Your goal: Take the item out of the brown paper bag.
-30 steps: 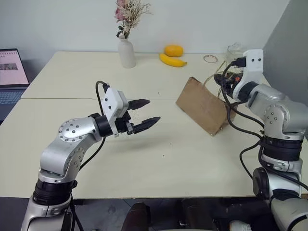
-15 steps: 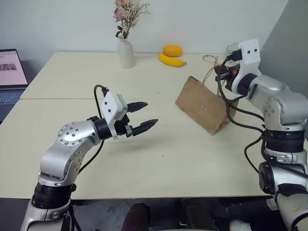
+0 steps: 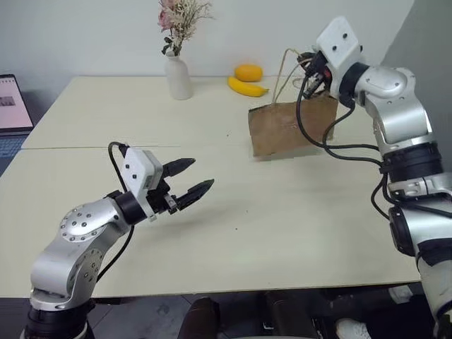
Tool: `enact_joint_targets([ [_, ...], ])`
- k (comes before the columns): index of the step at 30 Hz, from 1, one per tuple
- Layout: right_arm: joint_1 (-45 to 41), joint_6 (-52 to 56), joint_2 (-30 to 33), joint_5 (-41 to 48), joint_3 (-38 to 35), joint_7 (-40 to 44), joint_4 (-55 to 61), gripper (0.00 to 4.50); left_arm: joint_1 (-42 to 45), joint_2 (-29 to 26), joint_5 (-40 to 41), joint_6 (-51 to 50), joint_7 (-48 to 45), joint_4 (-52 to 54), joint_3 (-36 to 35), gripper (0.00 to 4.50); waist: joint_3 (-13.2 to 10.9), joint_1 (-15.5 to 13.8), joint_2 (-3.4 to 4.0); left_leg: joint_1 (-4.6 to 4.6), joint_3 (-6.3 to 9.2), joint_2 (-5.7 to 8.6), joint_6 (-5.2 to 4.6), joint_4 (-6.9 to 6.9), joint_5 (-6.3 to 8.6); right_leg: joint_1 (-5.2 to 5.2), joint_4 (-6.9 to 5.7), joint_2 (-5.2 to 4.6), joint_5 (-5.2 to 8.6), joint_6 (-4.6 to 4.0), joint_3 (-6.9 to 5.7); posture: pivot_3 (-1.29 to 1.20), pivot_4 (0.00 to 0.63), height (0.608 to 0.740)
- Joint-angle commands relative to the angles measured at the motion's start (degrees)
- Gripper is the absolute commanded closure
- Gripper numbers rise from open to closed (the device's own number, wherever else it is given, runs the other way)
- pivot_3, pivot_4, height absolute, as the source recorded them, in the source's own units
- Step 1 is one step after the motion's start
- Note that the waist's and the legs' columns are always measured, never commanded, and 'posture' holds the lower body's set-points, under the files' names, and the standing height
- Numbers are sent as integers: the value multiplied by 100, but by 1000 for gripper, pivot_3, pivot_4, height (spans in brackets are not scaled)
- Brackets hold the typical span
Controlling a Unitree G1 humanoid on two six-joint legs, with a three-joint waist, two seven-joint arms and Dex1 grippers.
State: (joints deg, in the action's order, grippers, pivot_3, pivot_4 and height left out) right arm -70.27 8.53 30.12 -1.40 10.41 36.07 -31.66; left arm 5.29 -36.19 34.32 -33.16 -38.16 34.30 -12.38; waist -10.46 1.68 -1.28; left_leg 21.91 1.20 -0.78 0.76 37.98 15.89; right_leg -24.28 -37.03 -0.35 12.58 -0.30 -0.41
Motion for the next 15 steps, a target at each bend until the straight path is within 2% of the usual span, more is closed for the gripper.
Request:
enact_joint_targets([
  [1, -458, -366, -306, -99, -30, -30, -177, 4464, -262, -28, 107, -5, 177, 353, -298, 1057, -1, 11, 2, -1, -1, -2, 0, -1, 0, -1, -1, -2, -1, -2, 2, 0, 150, 740],
  [8, -614, -563, -1077, -247, -8, -164, -483, 4464, -711, 142, 4, 126, 602, 576, -383, 1057, -4, -2, 6, 0, 7, -2, 1, 0, 0, -1, -5, -1, -13, -27, -6, 0, 150, 740],
  [15, -747, -806, -1439, -370, -12, -364, -947, 4464, -845, 146, -99, 235, 812, 620, -443, 1057, -4, -21, 7, 2, 7, 4, 1, 0, 0, -1, -3, -9, -14, -28, -7, 0, 150, 740],
])
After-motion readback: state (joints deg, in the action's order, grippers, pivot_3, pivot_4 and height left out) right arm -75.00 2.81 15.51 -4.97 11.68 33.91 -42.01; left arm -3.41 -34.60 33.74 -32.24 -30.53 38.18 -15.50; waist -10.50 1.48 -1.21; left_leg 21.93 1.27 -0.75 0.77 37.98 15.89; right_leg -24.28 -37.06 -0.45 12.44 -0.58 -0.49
